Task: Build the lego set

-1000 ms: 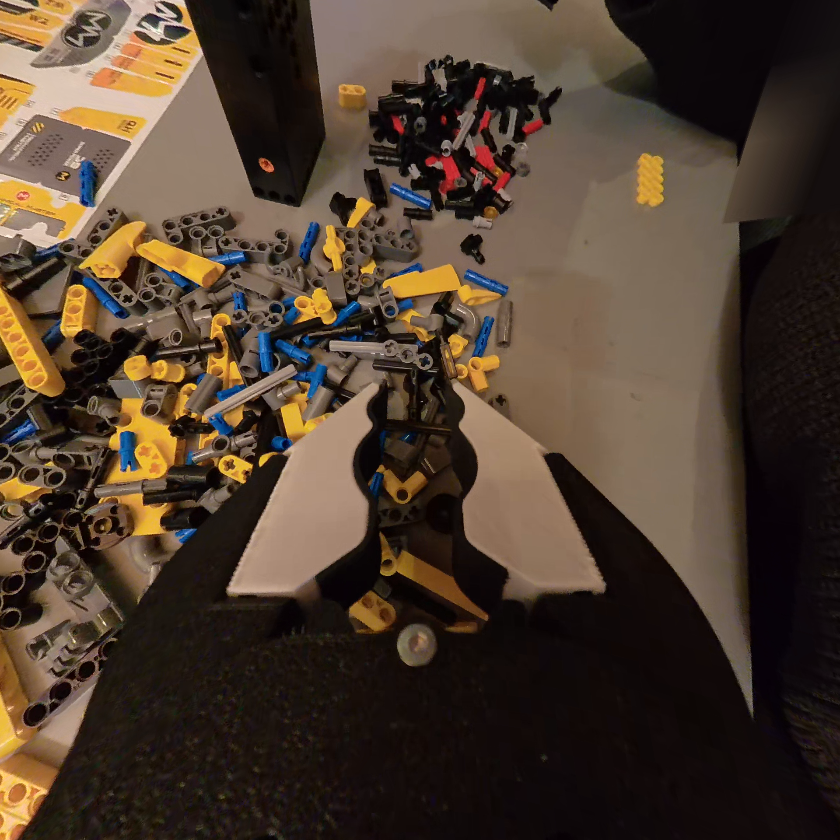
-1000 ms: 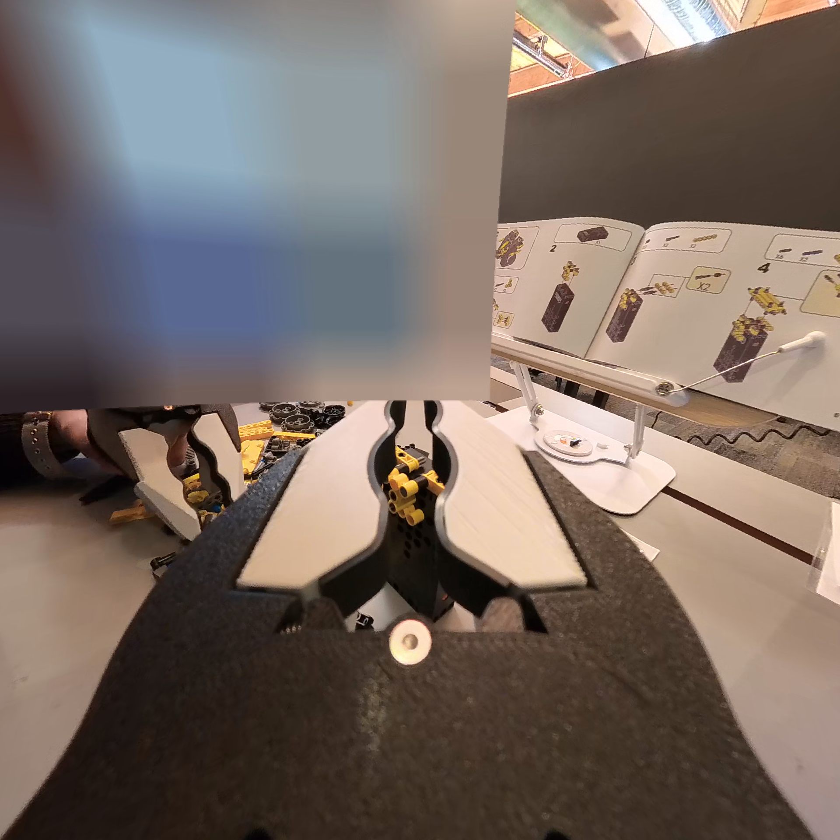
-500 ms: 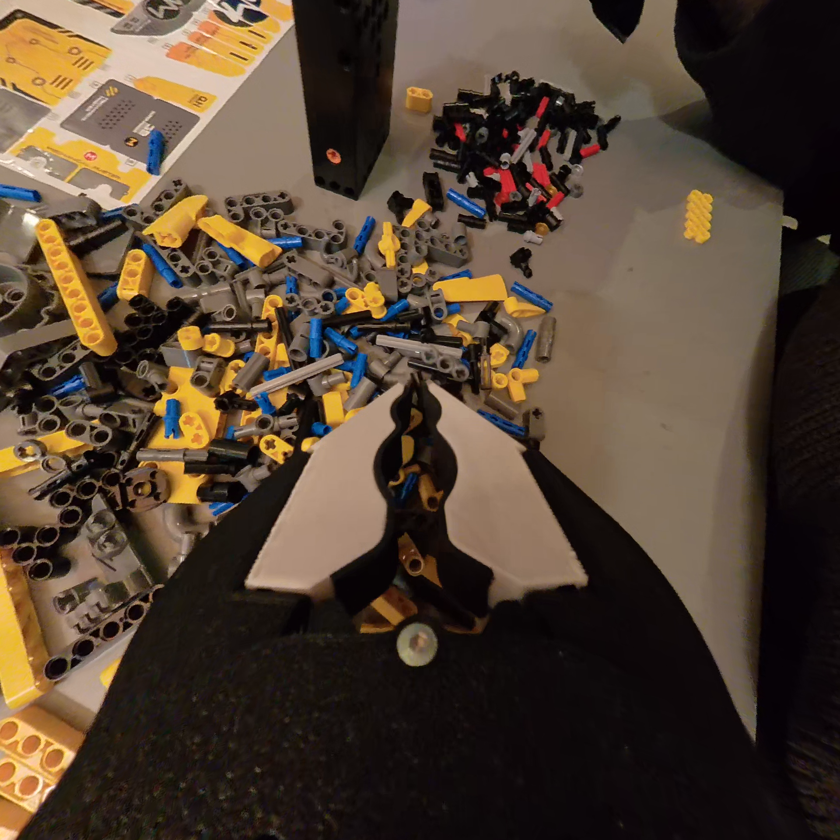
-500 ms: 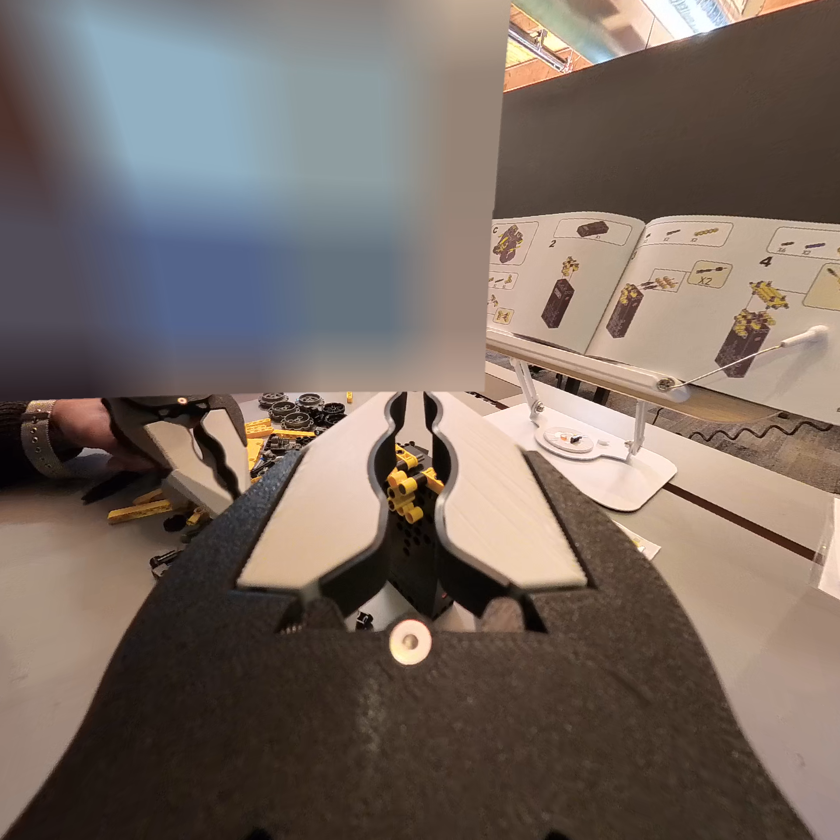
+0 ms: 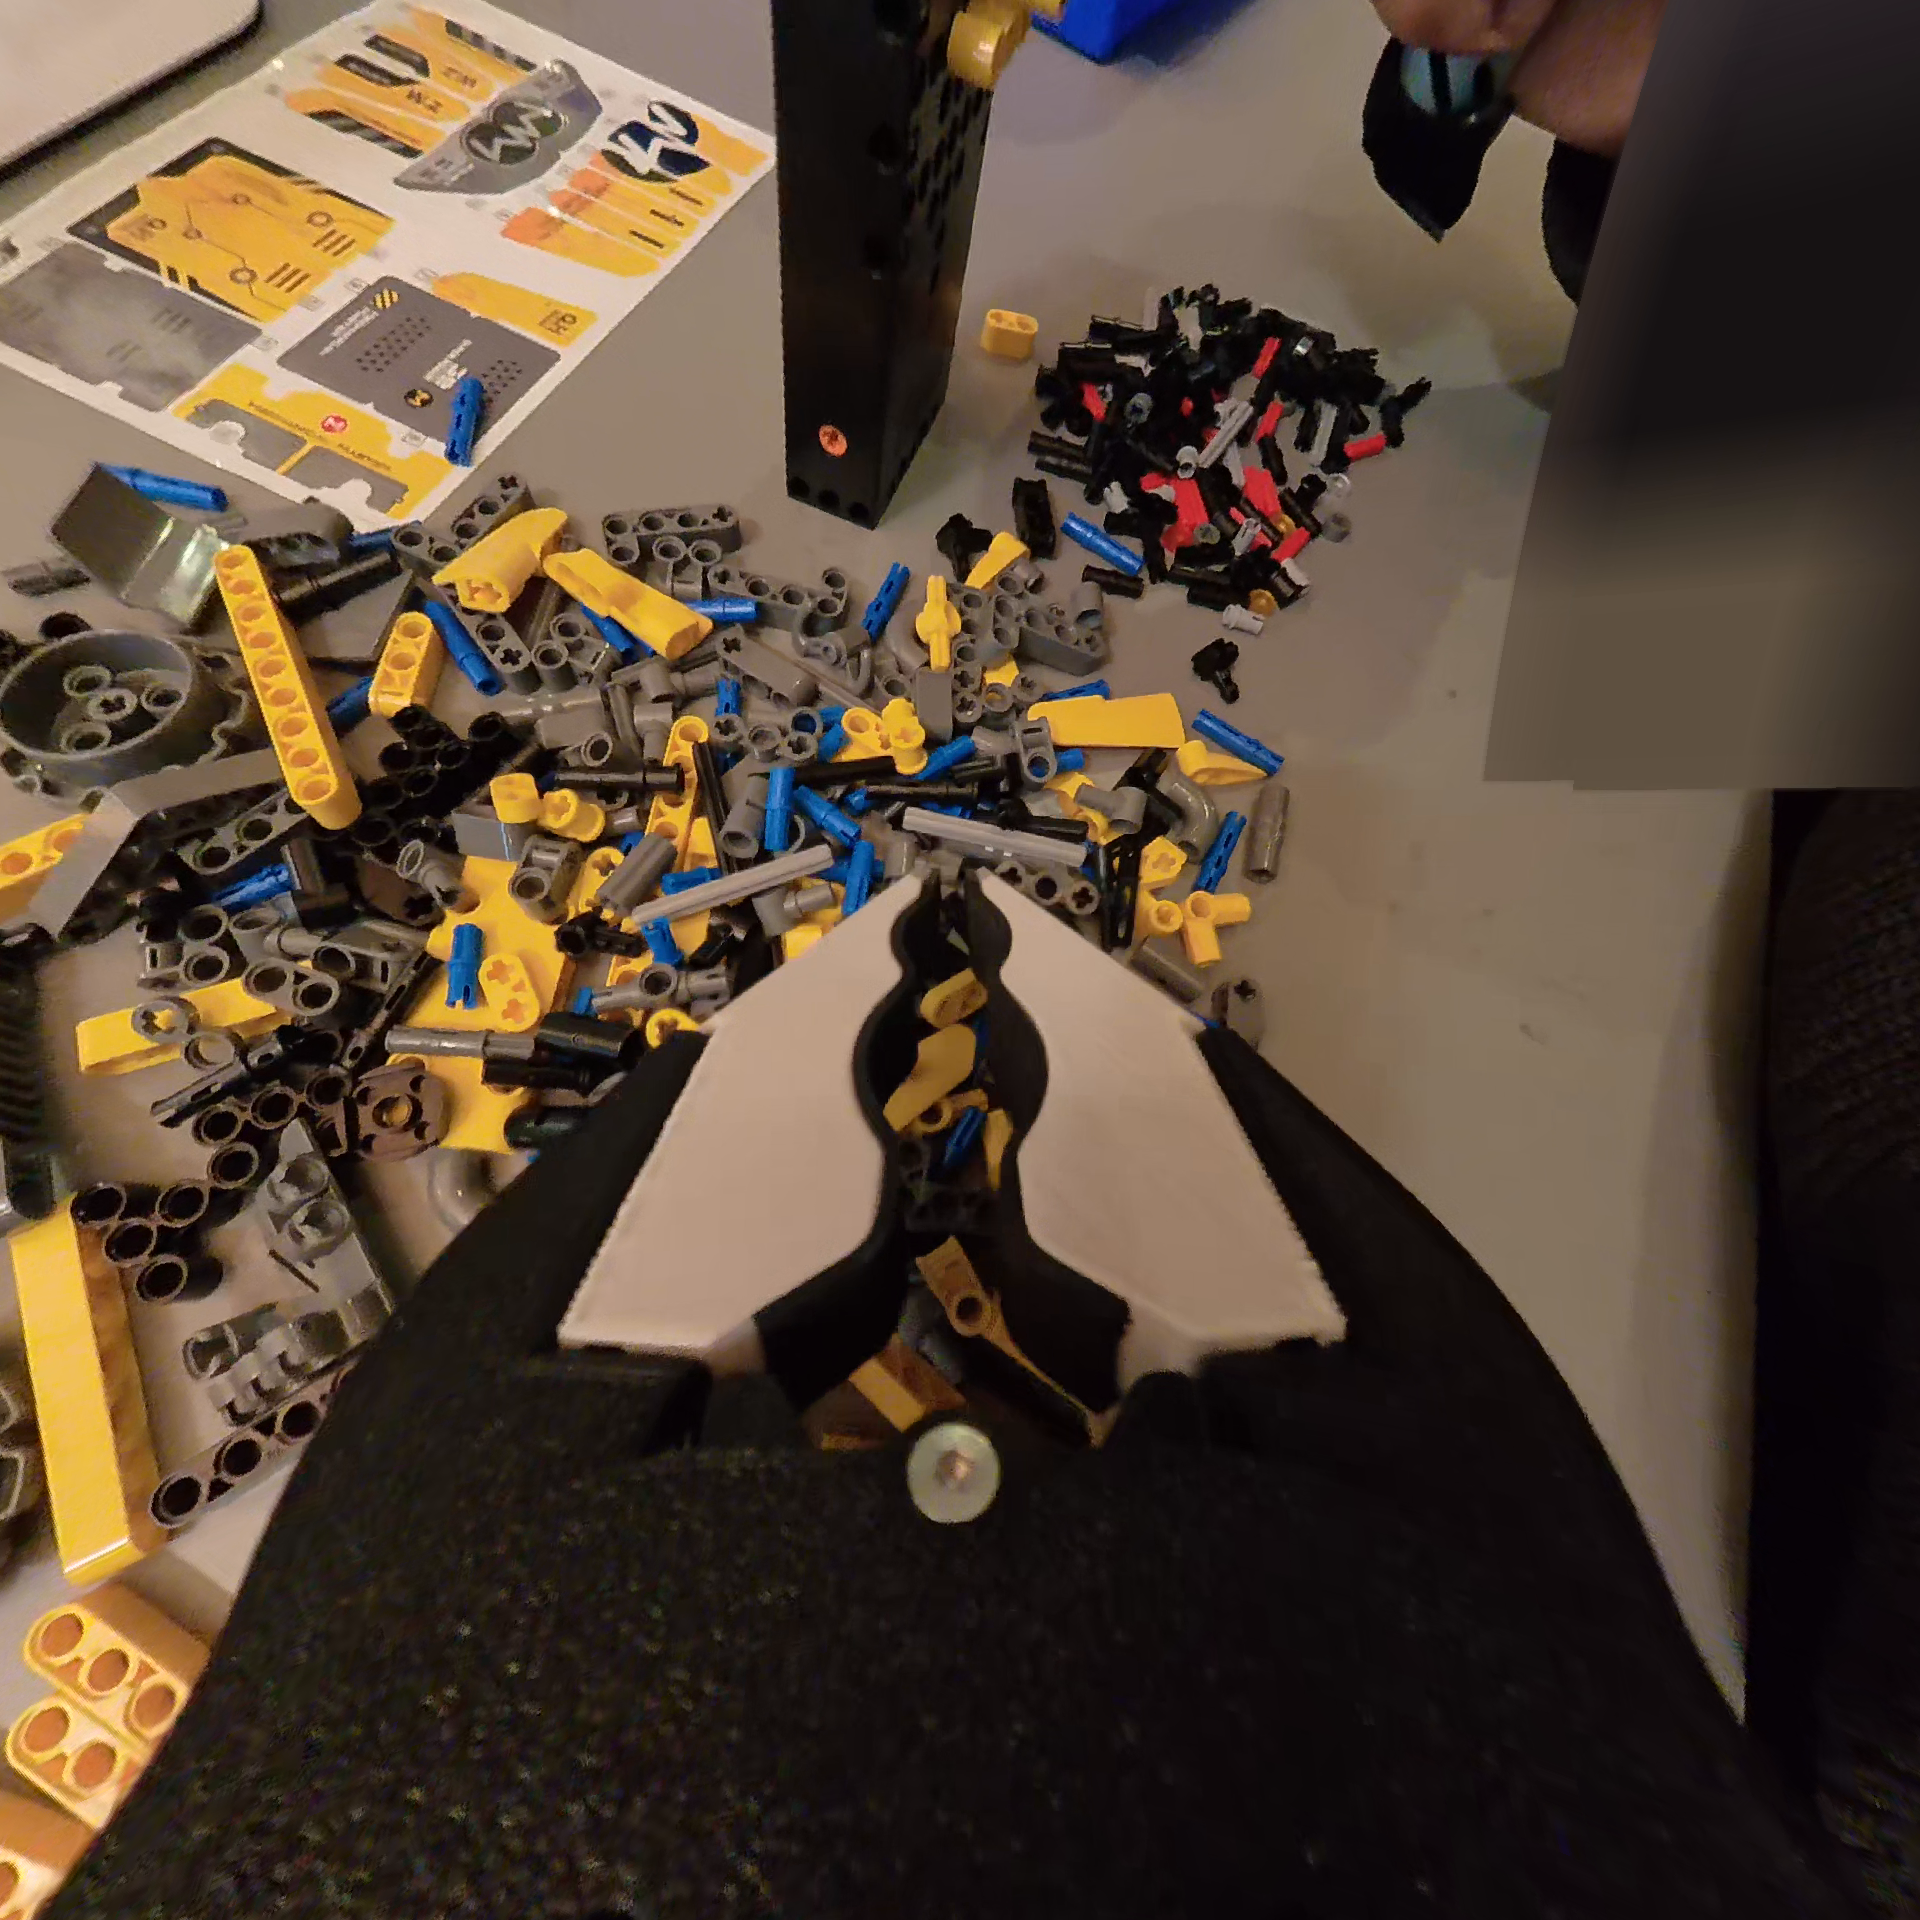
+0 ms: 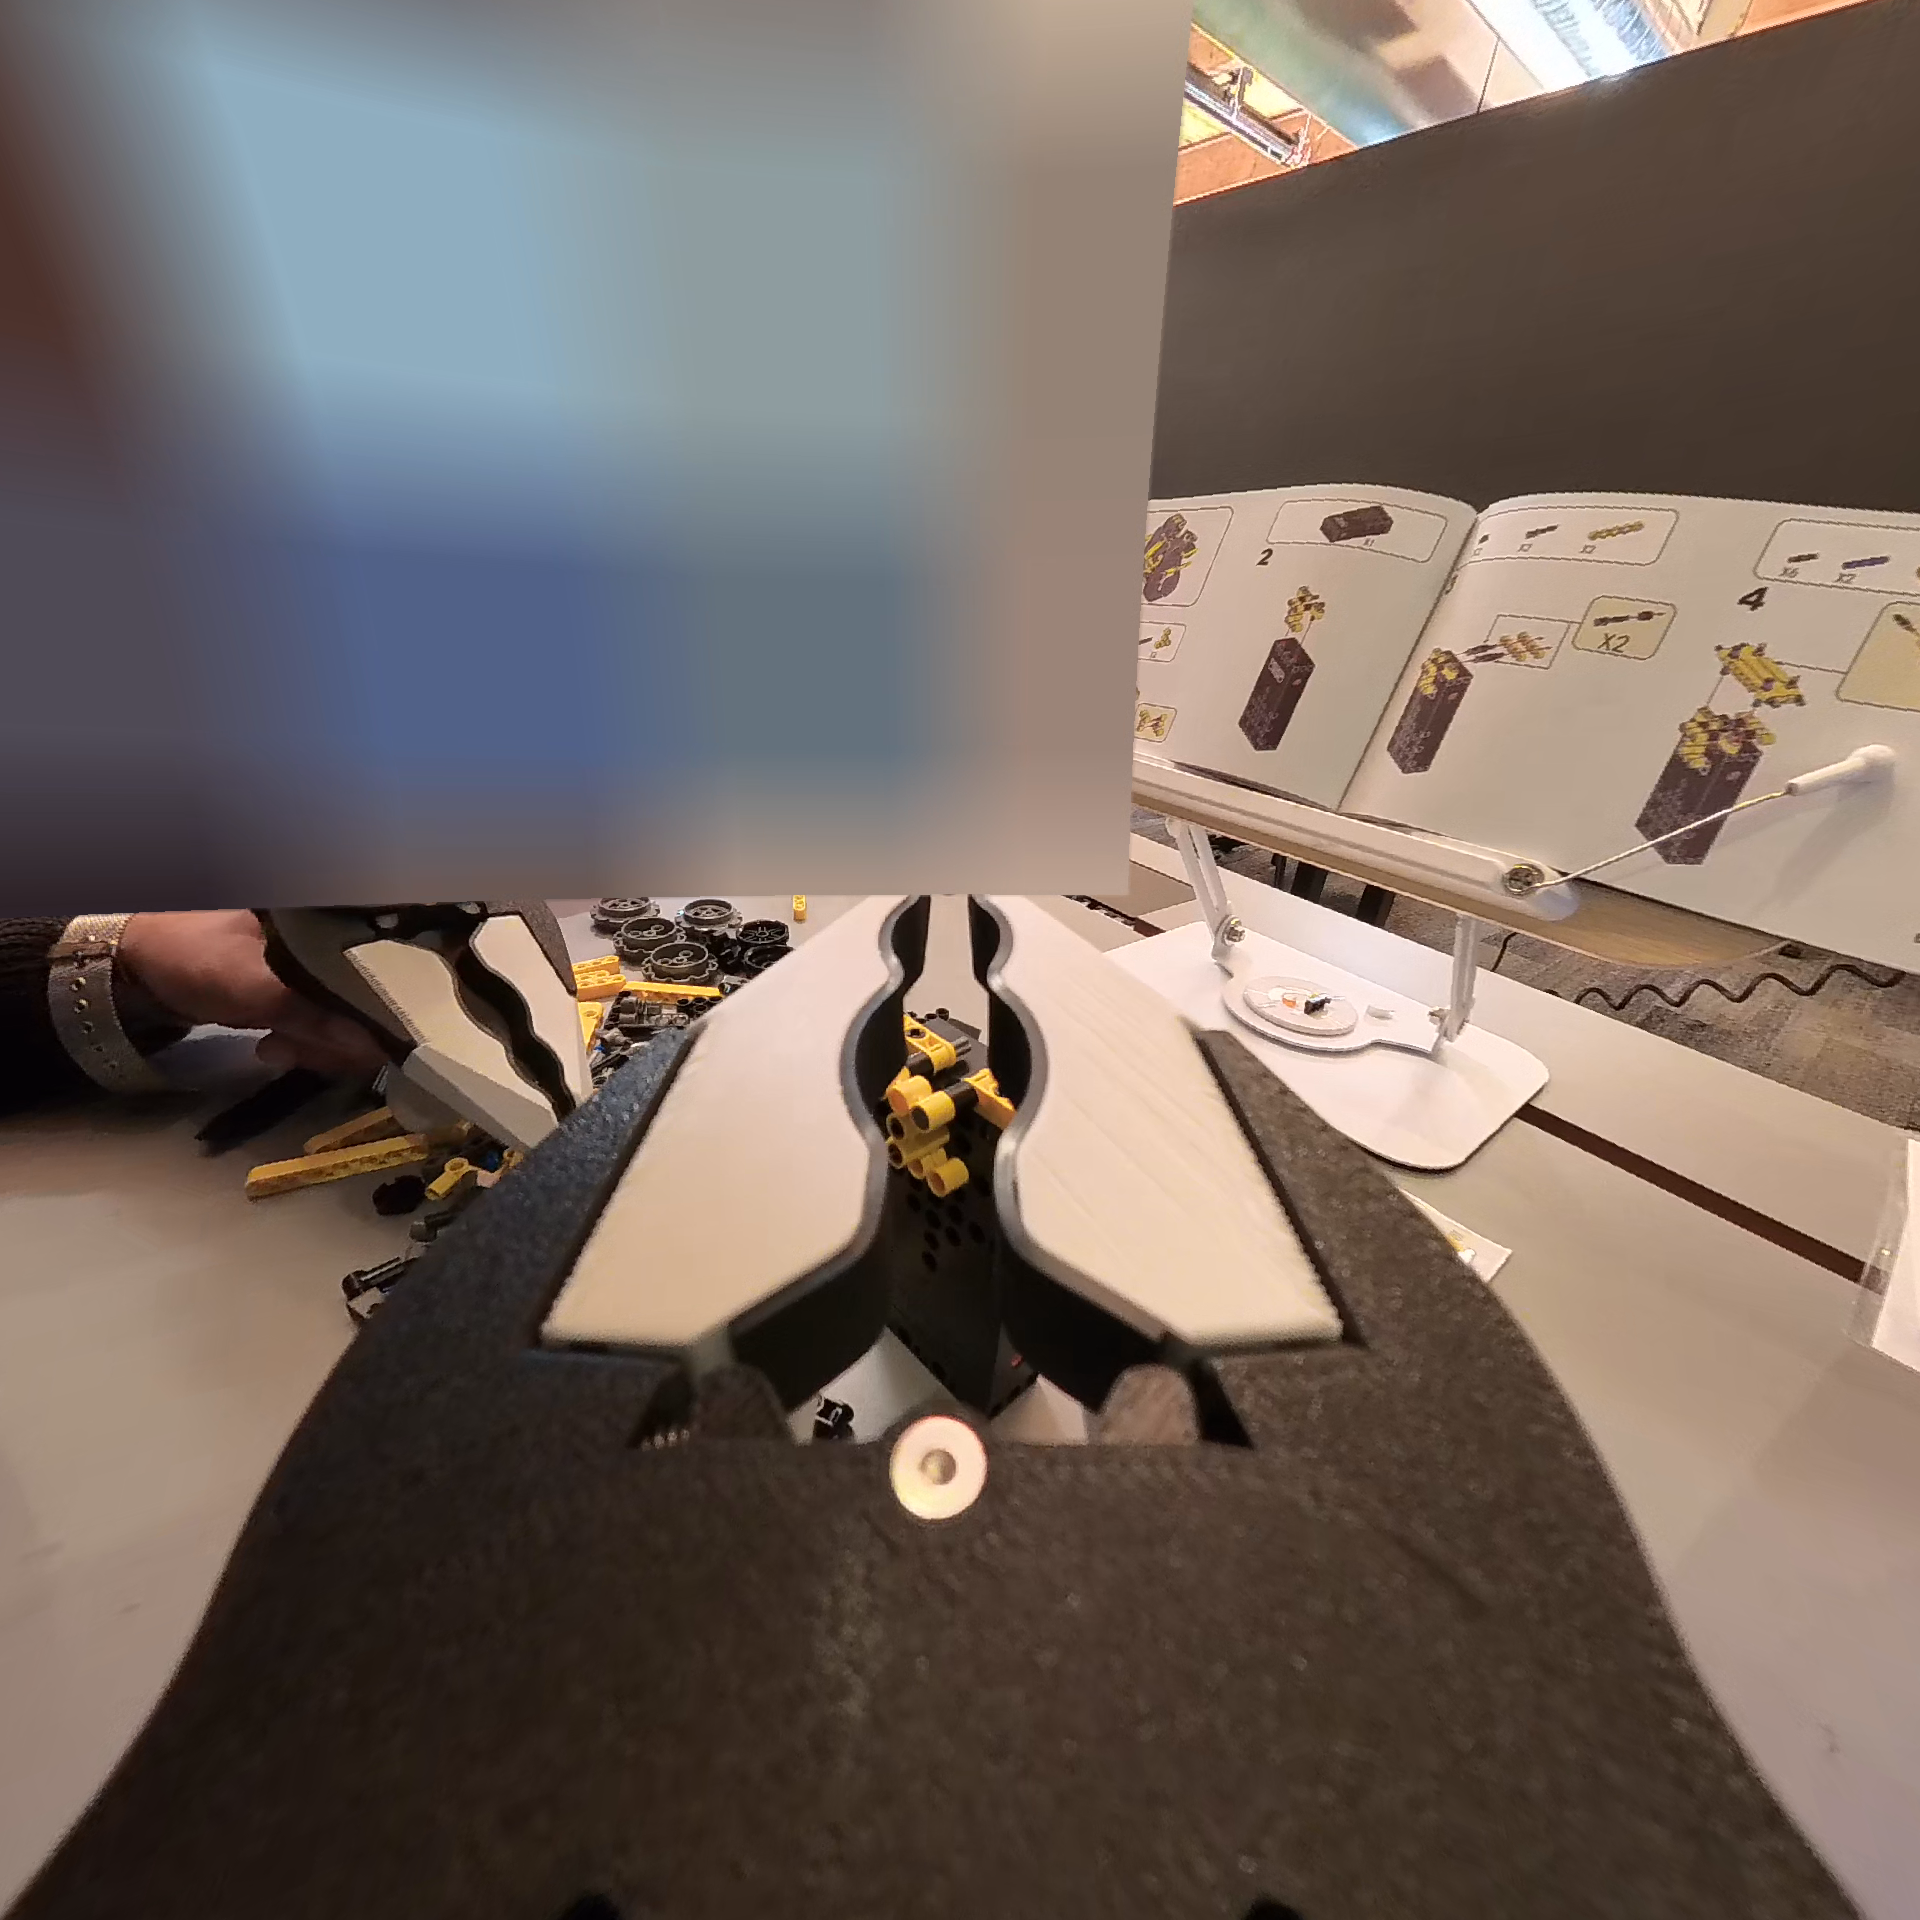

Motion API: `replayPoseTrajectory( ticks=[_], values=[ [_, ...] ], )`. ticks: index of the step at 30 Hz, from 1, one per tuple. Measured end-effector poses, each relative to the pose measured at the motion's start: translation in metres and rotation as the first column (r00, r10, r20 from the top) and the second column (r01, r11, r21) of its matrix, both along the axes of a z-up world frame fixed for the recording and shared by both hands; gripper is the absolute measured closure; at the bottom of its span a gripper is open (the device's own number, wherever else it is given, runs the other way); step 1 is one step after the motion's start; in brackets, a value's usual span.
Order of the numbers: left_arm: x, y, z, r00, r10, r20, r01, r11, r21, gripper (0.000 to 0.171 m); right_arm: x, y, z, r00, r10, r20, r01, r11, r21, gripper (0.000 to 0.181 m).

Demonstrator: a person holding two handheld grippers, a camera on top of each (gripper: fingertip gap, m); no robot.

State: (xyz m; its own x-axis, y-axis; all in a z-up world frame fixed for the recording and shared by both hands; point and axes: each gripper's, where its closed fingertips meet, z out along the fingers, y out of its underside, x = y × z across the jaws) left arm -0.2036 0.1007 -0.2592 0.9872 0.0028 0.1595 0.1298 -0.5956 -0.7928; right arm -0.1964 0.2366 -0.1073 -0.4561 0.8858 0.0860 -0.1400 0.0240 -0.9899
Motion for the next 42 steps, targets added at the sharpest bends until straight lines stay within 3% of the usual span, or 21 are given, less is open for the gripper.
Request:
replayPoseTrajectory(
  ticks=[3,7,11,15,20,25,36,42],
  values=[
    [0.006,0.006,0.003,1.000,-0.009,-0.008,0.009,1.000,0.020,0.166,0.000,-0.001,0.000,1.000,0.001,0.000,-0.001,1.000,0.002,0.176],
    [0.016,0.017,0.007,1.000,-0.013,0.019,0.013,0.999,0.041,0.147,0.000,-0.001,-0.001,1.000,0.001,0.001,-0.001,1.000,0.004,0.176],
    [0.016,0.023,-0.003,0.999,0.007,-0.042,-0.008,1.000,-0.019,0.139,0.000,-0.001,0.000,1.000,0.001,0.001,-0.001,1.000,0.003,0.176],
    [0.013,0.024,-0.012,0.995,0.026,-0.095,-0.033,0.997,-0.076,0.141,0.000,-0.001,0.000,1.000,0.000,-0.003,0.000,1.000,0.005,0.176],
    [0.009,0.023,-0.011,0.996,0.052,-0.067,-0.056,0.996,-0.071,0.159,0.001,0.000,0.001,1.000,-0.001,-0.006,0.001,1.000,0.005,0.176],
    [0.003,0.022,-0.008,0.995,0.085,-0.058,-0.088,0.995,-0.056,0.165,0.001,-0.001,0.002,1.000,-0.002,-0.009,0.002,1.000,0.006,0.176],
    [-0.030,0.013,0.000,0.967,0.254,0.025,-0.254,0.967,-0.004,0.168,0.000,0.000,0.002,1.000,-0.003,-0.009,0.003,1.000,0.007,0.176],
    [-0.027,0.012,0.006,0.972,0.228,0.062,-0.230,0.972,0.038,0.167,0.000,0.000,0.002,1.000,-0.003,-0.009,0.003,1.000,0.007,0.176]
  ],
)
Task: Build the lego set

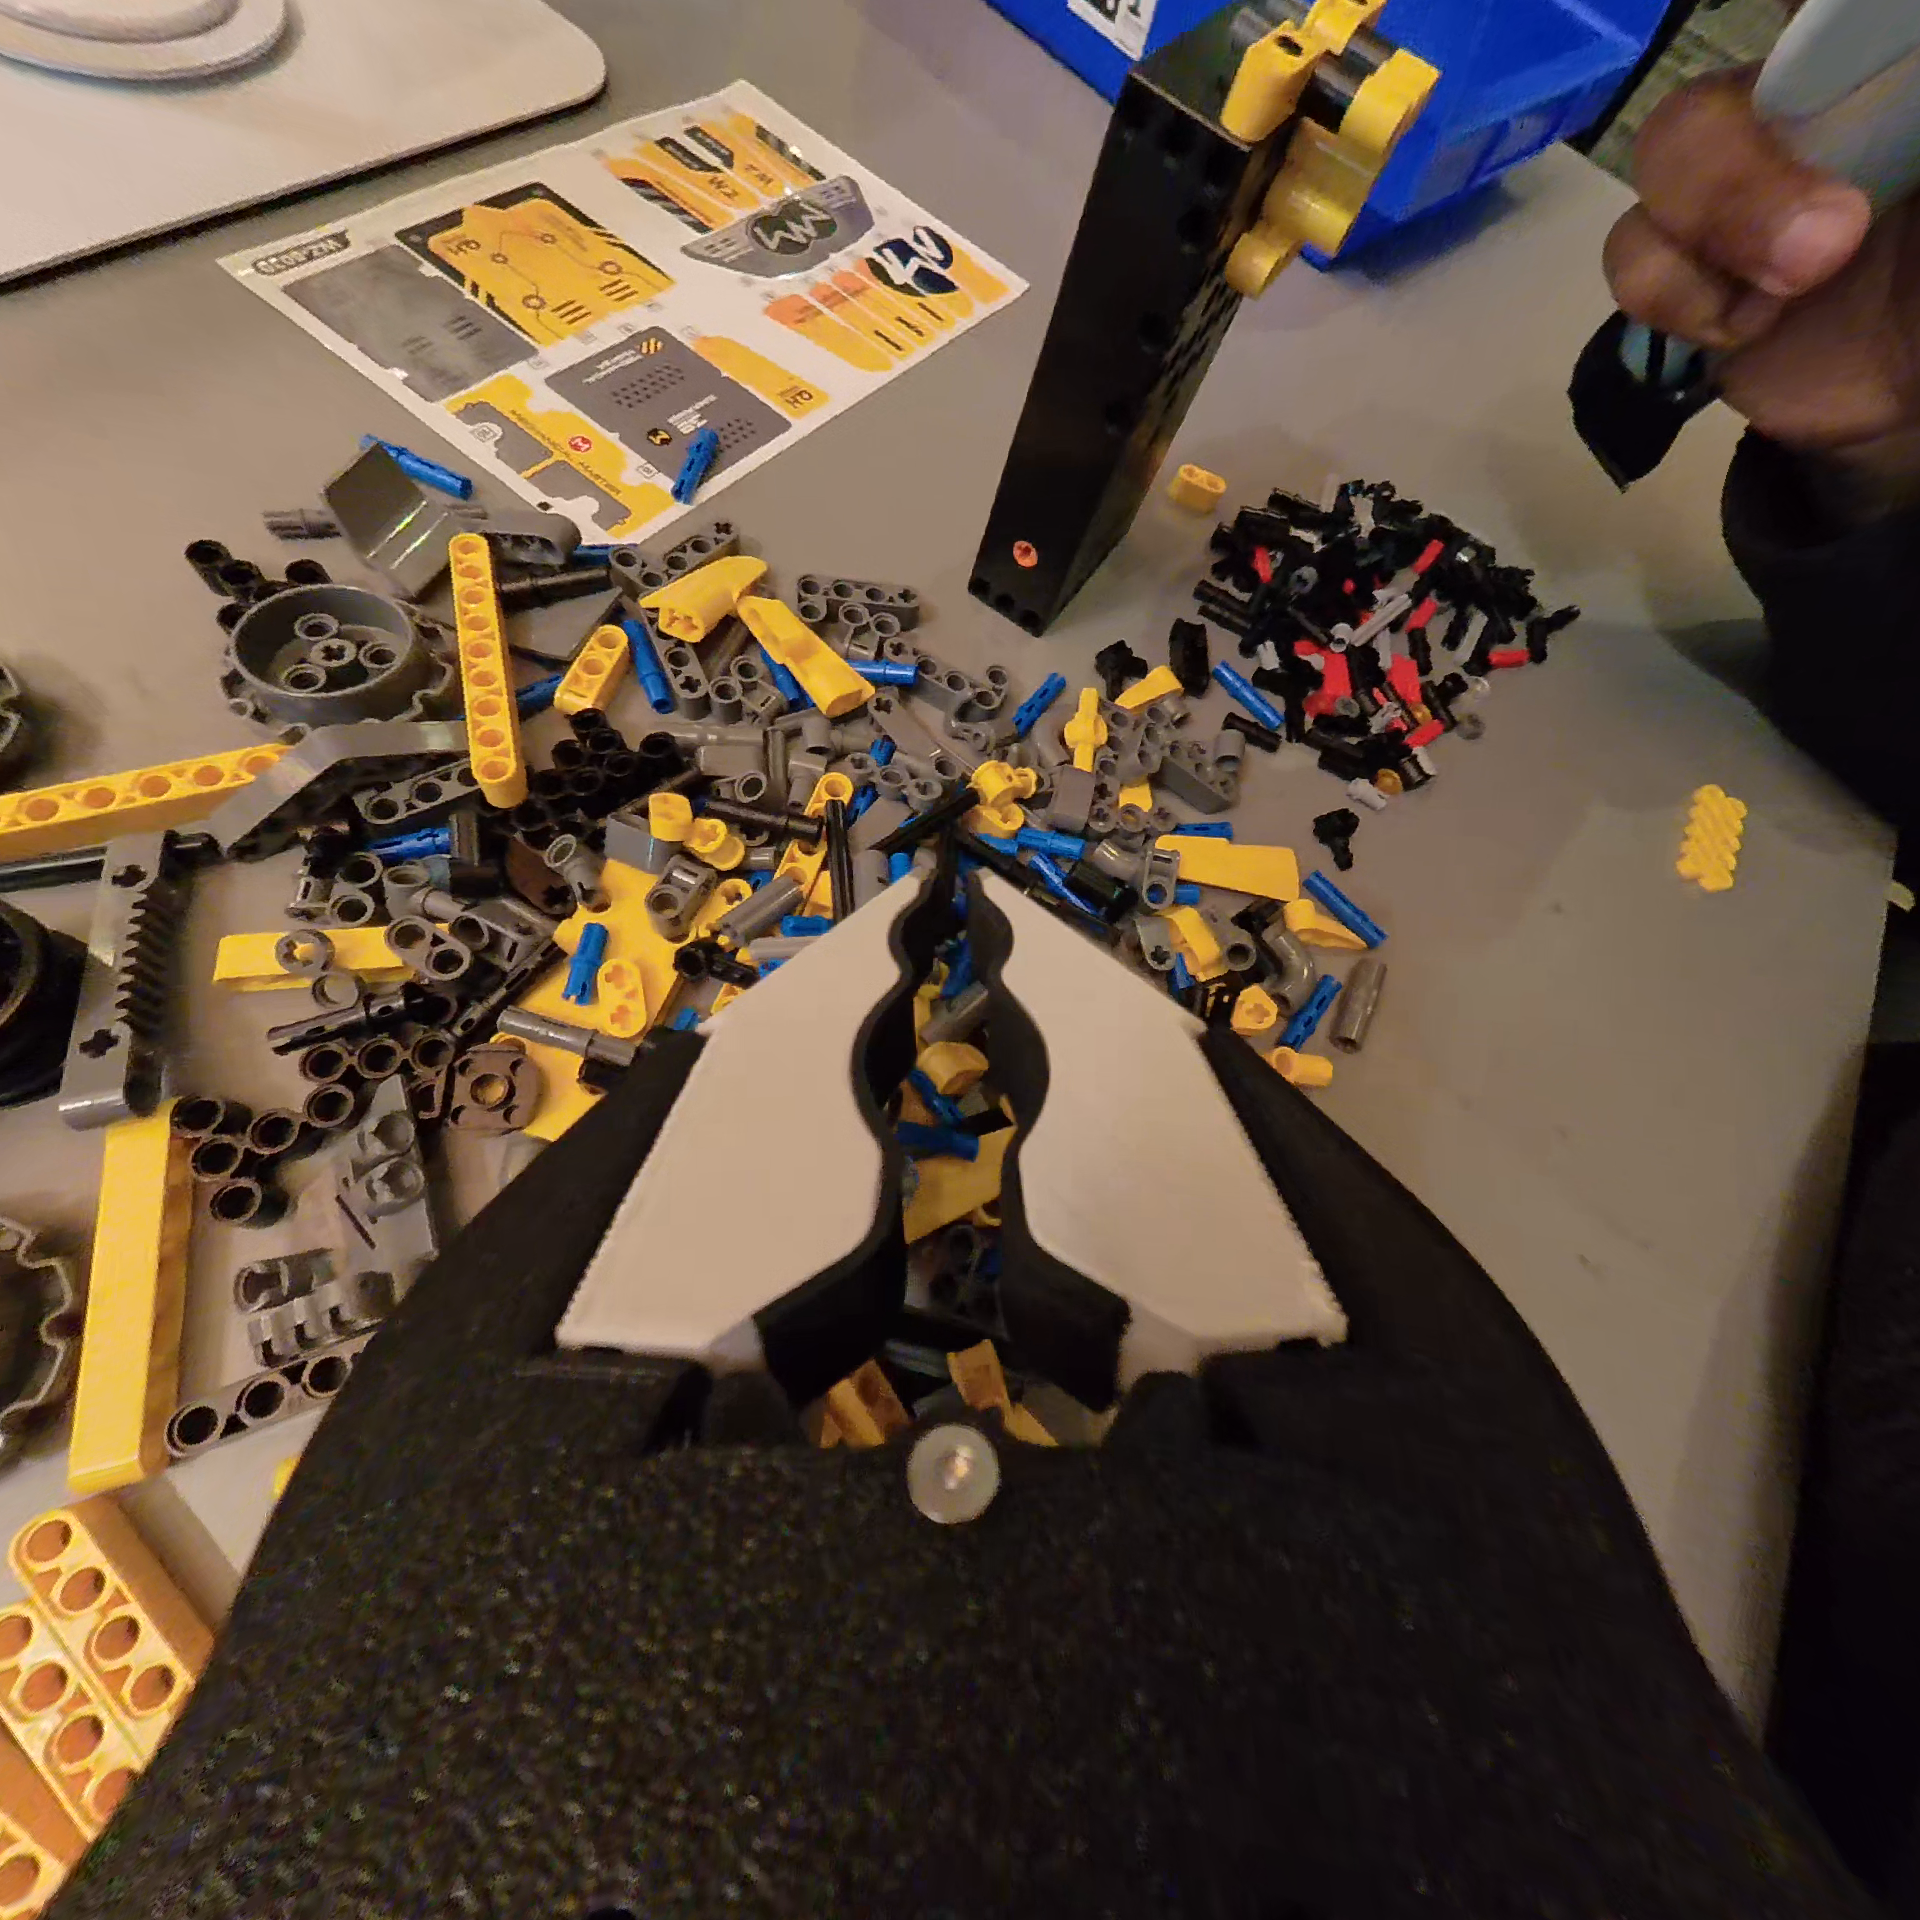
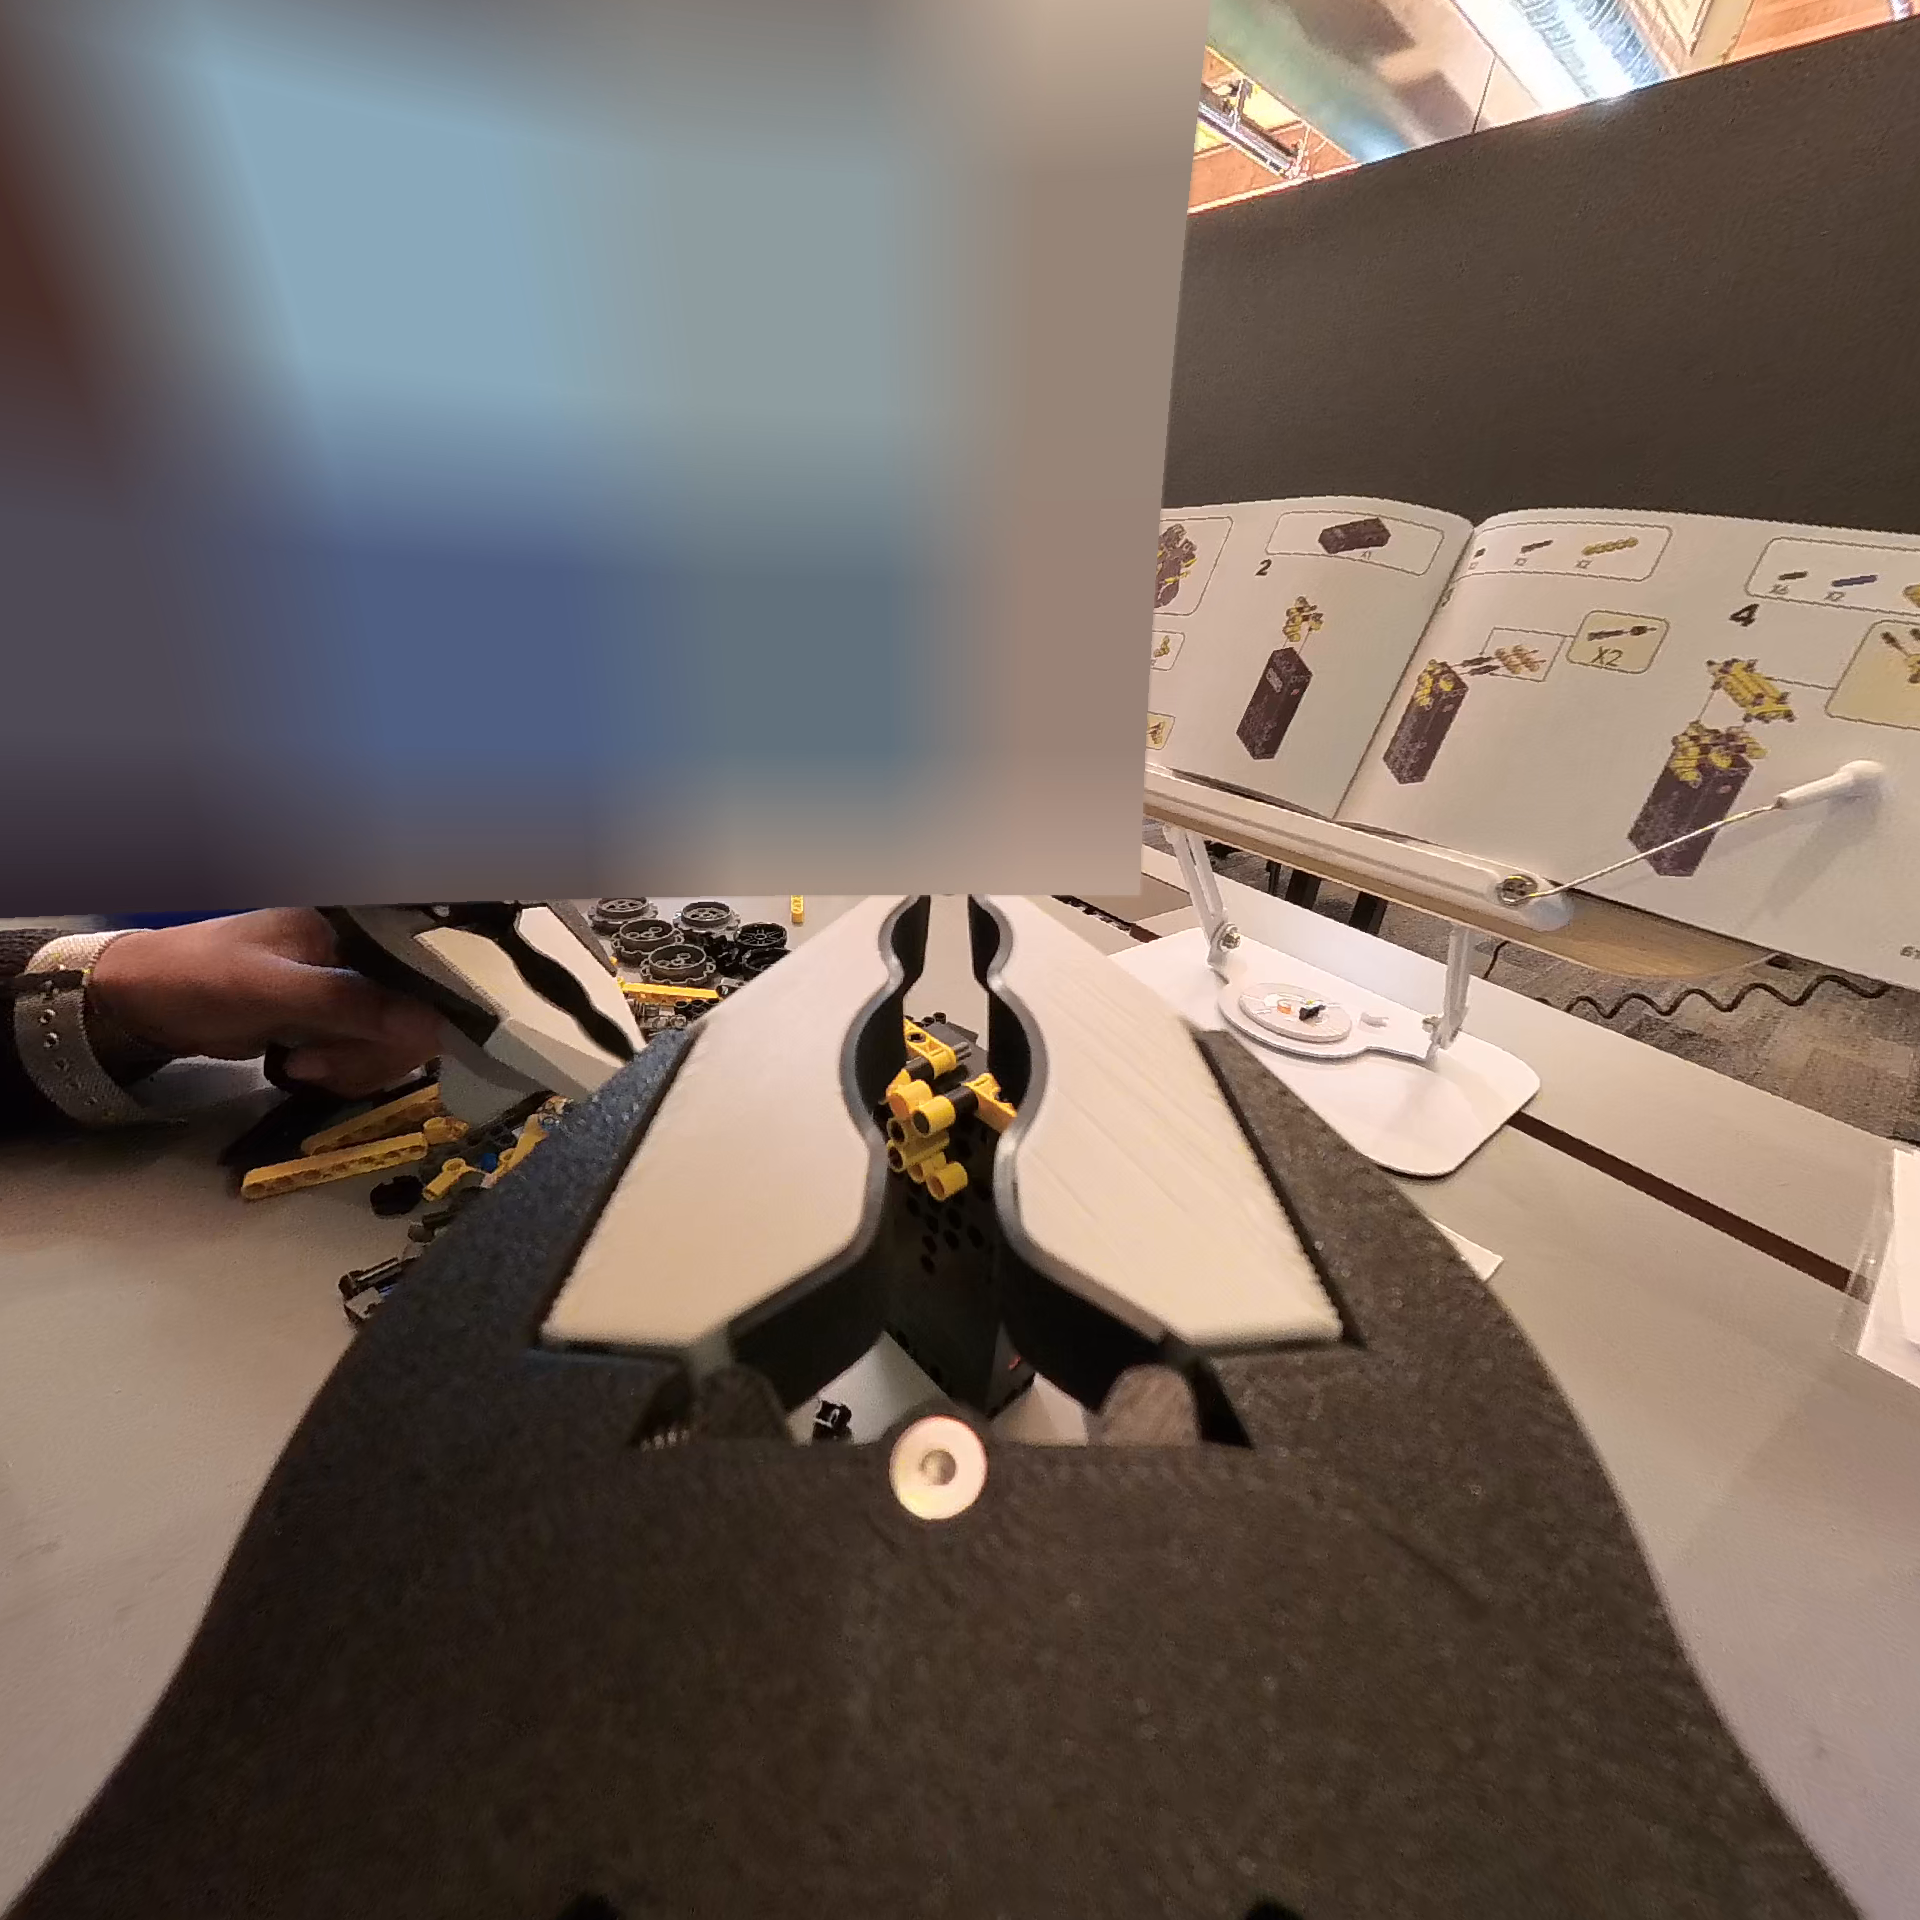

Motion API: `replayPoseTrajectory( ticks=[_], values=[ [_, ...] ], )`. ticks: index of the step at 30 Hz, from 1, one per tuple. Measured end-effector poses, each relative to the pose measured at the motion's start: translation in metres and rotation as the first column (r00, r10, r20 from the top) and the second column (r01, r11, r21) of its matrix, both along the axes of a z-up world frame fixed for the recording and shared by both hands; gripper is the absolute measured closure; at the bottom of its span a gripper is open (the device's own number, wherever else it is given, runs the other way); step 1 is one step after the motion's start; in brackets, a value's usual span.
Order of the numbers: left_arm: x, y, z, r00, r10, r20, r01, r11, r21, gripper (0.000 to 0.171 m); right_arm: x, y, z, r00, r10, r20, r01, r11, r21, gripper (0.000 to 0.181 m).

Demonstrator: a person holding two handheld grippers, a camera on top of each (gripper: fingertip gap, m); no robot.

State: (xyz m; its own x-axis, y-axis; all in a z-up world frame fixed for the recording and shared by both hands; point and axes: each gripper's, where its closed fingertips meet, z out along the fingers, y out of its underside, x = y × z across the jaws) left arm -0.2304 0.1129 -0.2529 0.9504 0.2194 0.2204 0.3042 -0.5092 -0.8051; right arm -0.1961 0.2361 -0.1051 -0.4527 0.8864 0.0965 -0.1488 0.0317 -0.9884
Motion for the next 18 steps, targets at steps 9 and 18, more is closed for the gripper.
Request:
replayPoseTrajectory(
  ticks=[9,18],
  values=[
    [-0.0028,-0.0010,0.0022,1.000,0.016,0.015,-0.016,1.000,0.018,0.166,0.0003,0.0003,0.0003,1.000,0.000,-0.001,0.000,1.000,0.000,0.176],
    [-0.0041,-0.0012,0.0016,1.000,0.023,0.016,-0.023,1.000,0.014,0.166,0.0000,0.0001,0.0006,1.000,0.000,-0.003,0.000,1.000,0.000,0.176]
  ],
)
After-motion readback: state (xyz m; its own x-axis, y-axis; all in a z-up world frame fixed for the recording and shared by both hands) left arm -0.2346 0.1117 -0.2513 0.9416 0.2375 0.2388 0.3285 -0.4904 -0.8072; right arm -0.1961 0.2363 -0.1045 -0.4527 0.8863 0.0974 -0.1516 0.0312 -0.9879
